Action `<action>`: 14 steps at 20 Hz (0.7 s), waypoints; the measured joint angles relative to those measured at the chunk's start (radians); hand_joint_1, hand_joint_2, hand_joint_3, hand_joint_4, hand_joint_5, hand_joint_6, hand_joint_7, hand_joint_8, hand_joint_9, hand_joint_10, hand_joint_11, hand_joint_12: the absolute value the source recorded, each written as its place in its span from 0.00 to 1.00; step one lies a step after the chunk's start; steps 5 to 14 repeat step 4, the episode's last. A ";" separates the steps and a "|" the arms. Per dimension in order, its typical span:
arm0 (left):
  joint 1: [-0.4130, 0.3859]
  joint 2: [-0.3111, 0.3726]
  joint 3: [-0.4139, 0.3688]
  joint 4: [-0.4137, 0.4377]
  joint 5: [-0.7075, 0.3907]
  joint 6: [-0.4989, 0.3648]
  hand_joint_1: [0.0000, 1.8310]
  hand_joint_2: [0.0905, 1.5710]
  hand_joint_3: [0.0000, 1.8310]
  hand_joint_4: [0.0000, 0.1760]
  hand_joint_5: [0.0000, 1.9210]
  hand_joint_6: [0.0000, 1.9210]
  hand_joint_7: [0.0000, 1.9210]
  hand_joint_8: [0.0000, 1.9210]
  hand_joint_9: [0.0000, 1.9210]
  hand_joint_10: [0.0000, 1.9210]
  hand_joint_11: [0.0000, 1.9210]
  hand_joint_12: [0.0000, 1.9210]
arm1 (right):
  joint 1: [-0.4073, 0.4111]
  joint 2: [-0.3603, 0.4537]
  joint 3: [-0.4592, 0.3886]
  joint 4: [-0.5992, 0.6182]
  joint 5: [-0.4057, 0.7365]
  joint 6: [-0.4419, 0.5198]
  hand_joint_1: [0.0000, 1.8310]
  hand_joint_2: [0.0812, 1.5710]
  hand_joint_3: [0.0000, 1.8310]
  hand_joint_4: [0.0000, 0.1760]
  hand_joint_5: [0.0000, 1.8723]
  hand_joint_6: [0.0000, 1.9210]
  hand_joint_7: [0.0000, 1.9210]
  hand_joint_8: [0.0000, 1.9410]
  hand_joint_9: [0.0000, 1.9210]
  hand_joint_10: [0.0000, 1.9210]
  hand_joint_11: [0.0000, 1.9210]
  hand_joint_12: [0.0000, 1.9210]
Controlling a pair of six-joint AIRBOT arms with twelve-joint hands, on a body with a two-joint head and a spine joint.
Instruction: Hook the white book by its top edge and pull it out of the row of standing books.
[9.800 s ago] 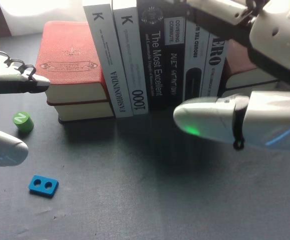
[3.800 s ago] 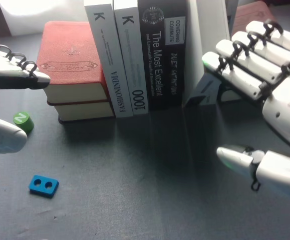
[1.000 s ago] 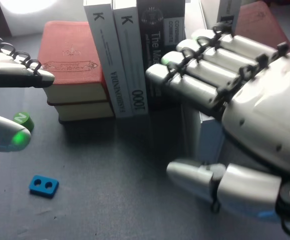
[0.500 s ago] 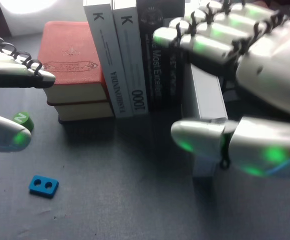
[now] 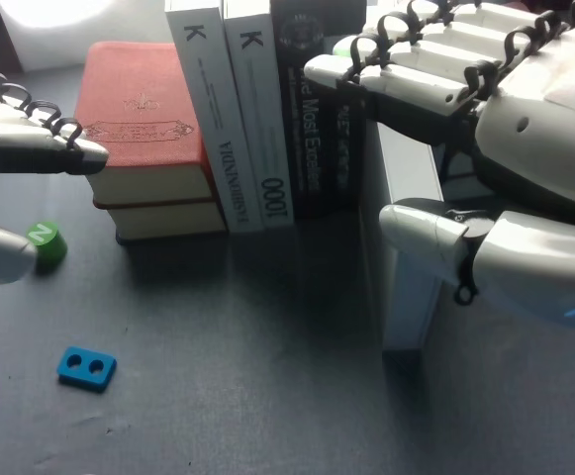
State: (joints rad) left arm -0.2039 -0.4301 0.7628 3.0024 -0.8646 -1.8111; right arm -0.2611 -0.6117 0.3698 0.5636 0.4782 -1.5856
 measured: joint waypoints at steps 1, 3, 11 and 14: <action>-0.002 0.000 0.000 0.000 0.000 0.000 0.01 0.90 0.04 0.00 0.02 0.00 0.01 0.00 0.00 0.00 0.01 0.01 | 0.000 0.000 0.000 0.000 0.001 0.004 0.17 0.87 0.01 0.00 0.07 0.00 0.05 0.00 0.03 0.00 0.00 0.07; -0.004 0.000 0.000 0.000 0.001 0.000 0.00 0.87 0.02 0.00 0.02 0.00 0.00 0.00 0.00 0.00 0.01 0.01 | 0.000 0.000 0.000 -0.003 0.001 0.013 0.12 0.85 0.00 0.00 0.07 0.00 0.05 0.00 0.04 0.00 0.00 0.08; -0.004 0.000 0.000 0.000 0.000 0.000 0.00 0.86 0.01 0.00 0.03 0.00 0.01 0.00 0.01 0.00 0.01 0.01 | 0.000 0.000 0.000 -0.003 0.001 0.013 0.09 0.84 0.00 0.00 0.07 0.00 0.05 0.00 0.03 0.00 0.00 0.07; -0.004 0.000 0.000 0.000 0.000 0.000 0.00 0.86 0.01 0.00 0.03 0.00 0.01 0.00 0.01 0.00 0.01 0.01 | 0.000 0.000 0.000 -0.003 0.001 0.013 0.09 0.84 0.00 0.00 0.07 0.00 0.05 0.00 0.03 0.00 0.00 0.07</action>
